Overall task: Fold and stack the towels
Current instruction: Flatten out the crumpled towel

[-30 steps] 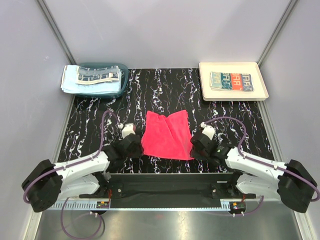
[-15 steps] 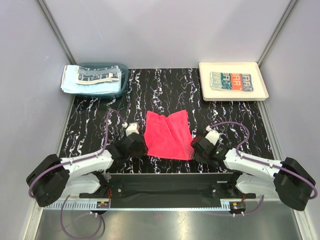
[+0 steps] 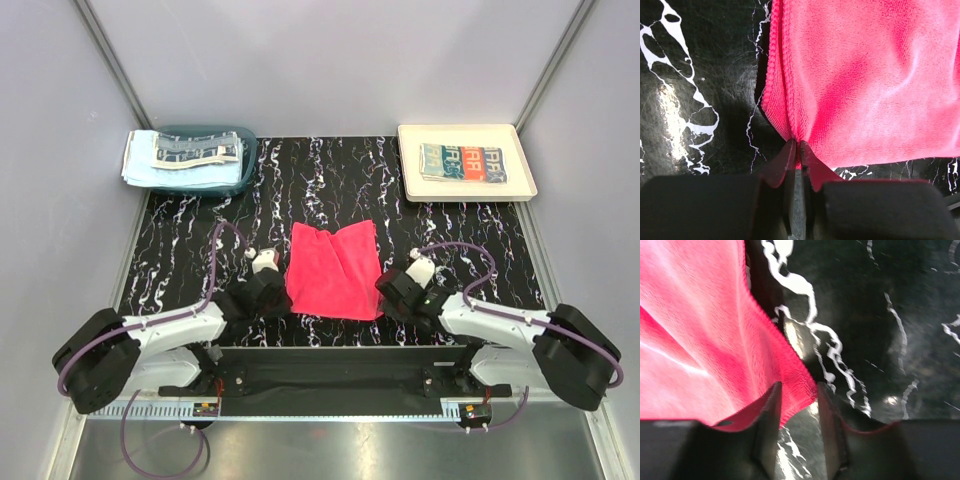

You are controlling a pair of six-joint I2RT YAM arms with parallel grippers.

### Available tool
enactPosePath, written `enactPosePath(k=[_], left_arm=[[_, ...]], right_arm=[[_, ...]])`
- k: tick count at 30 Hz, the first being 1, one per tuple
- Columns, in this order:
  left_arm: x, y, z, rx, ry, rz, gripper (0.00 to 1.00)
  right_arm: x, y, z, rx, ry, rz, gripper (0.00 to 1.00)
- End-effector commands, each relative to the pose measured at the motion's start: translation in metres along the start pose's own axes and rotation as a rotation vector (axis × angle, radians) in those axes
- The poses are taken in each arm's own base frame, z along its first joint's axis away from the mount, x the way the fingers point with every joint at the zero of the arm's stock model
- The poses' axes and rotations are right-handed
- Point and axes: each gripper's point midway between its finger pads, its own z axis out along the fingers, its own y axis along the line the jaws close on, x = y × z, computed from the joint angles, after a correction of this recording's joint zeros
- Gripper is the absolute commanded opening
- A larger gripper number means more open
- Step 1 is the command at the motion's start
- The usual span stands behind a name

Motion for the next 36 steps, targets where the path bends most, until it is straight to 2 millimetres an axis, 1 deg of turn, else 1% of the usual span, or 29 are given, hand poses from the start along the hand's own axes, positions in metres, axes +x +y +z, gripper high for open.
enactPosePath(k=[1,3,4,5,7,8,9,10,12,13,14,15,16,18,19,21,22,23,25,26,27,28,29,31,32,33,34,35,36], left_arm=[[-0.005,-0.010,-0.002,0.052,-0.023,-0.018,0.08],[-0.008,-0.011,-0.005,0.058,-0.031,-0.021,0.03],[-0.008,-0.010,-0.006,0.057,-0.033,-0.019,0.02],[-0.008,-0.010,-0.007,0.054,-0.034,-0.021,0.01],[-0.011,-0.012,-0.010,0.064,-0.045,-0.025,0.00],[-0.012,-0.012,-0.011,0.063,-0.044,-0.023,0.00],[-0.015,-0.014,-0.015,0.073,-0.053,-0.026,0.00],[-0.016,-0.014,-0.016,0.075,-0.053,-0.022,0.00],[-0.023,-0.018,-0.023,0.085,-0.068,-0.022,0.00],[-0.024,-0.017,-0.025,0.079,-0.067,-0.017,0.00],[-0.026,-0.018,-0.028,0.082,-0.072,-0.008,0.00],[-0.035,-0.026,-0.034,0.103,-0.092,-0.012,0.00],[-0.036,-0.025,-0.038,0.096,-0.090,-0.006,0.00],[-0.047,-0.032,-0.049,0.120,-0.115,0.000,0.00],[-0.053,-0.035,-0.055,0.124,-0.124,0.003,0.00],[-0.067,-0.045,-0.070,0.162,-0.160,0.016,0.00],[-0.070,-0.045,-0.075,0.162,-0.165,0.023,0.00],[-0.085,-0.057,-0.087,0.191,-0.198,0.032,0.00],[-0.099,-0.064,-0.102,0.205,-0.226,0.051,0.00],[-0.118,-0.077,-0.119,0.238,-0.268,0.063,0.00],[-0.130,-0.085,-0.131,0.258,-0.297,0.066,0.00],[-0.138,-0.089,-0.140,0.262,-0.312,0.075,0.00],[-0.162,-0.104,-0.165,0.305,-0.372,0.081,0.00],[-0.179,-0.115,-0.188,0.338,-0.412,0.095,0.00],[-0.190,-0.122,-0.200,0.356,-0.439,0.110,0.00],[-0.209,-0.134,-0.228,0.401,-0.492,0.104,0.00],[-0.216,-0.140,-0.240,0.419,-0.506,0.112,0.00],[-0.223,-0.145,-0.249,0.431,-0.524,0.132,0.00],[-0.238,-0.155,-0.275,0.475,-0.569,0.128,0.00]], right_arm=[[0.025,-0.031,0.013,0.116,0.064,-0.036,0.35],[0.030,-0.033,0.017,0.125,0.081,-0.039,0.30],[0.031,-0.030,0.018,0.115,0.084,-0.034,0.26],[0.032,-0.030,0.019,0.113,0.089,-0.033,0.19],[0.033,-0.031,0.019,0.113,0.093,-0.035,0.10],[0.031,-0.029,0.018,0.107,0.089,-0.034,0.03],[0.028,-0.025,0.015,0.092,0.081,-0.032,0.01],[0.026,-0.027,0.012,0.098,0.077,-0.035,0.00],[0.013,-0.018,0.003,0.065,0.042,-0.029,0.00],[0.010,-0.021,-0.002,0.079,0.033,-0.039,0.00],[0.003,-0.015,-0.008,0.059,0.018,-0.035,0.00],[-0.003,-0.015,-0.017,0.046,0.008,-0.031,0.00],[-0.010,-0.013,-0.022,0.040,-0.013,-0.033,0.00],[-0.027,-0.001,-0.040,-0.015,-0.052,-0.015,0.00],[-0.031,-0.005,-0.047,-0.004,-0.065,-0.026,0.00],[-0.048,0.006,-0.067,-0.063,-0.104,-0.030,0.00],[-0.057,0.010,-0.075,-0.084,-0.131,-0.034,0.00],[-0.070,0.022,-0.088,-0.129,-0.158,-0.026,0.00],[-0.090,0.034,-0.109,-0.188,-0.213,-0.050,0.00],[-0.108,0.051,-0.131,-0.244,-0.253,-0.043,0.00],[-0.117,0.057,-0.140,-0.259,-0.276,-0.087,0.00],[-0.139,0.073,-0.165,-0.309,-0.328,-0.078,0.00],[-0.151,0.081,-0.177,-0.332,-0.357,-0.092,0.00],[-0.172,0.098,-0.196,-0.358,-0.418,-0.162,0.00],[-0.192,0.113,-0.219,-0.396,-0.464,-0.157,0.00],[-0.202,0.121,-0.231,-0.416,-0.492,-0.166,0.00],[-0.221,0.132,-0.259,-0.460,-0.548,-0.185,0.00],[-0.229,0.138,-0.269,-0.479,-0.570,-0.200,0.00],[-0.237,0.146,-0.274,-0.480,-0.595,-0.233,0.00]])
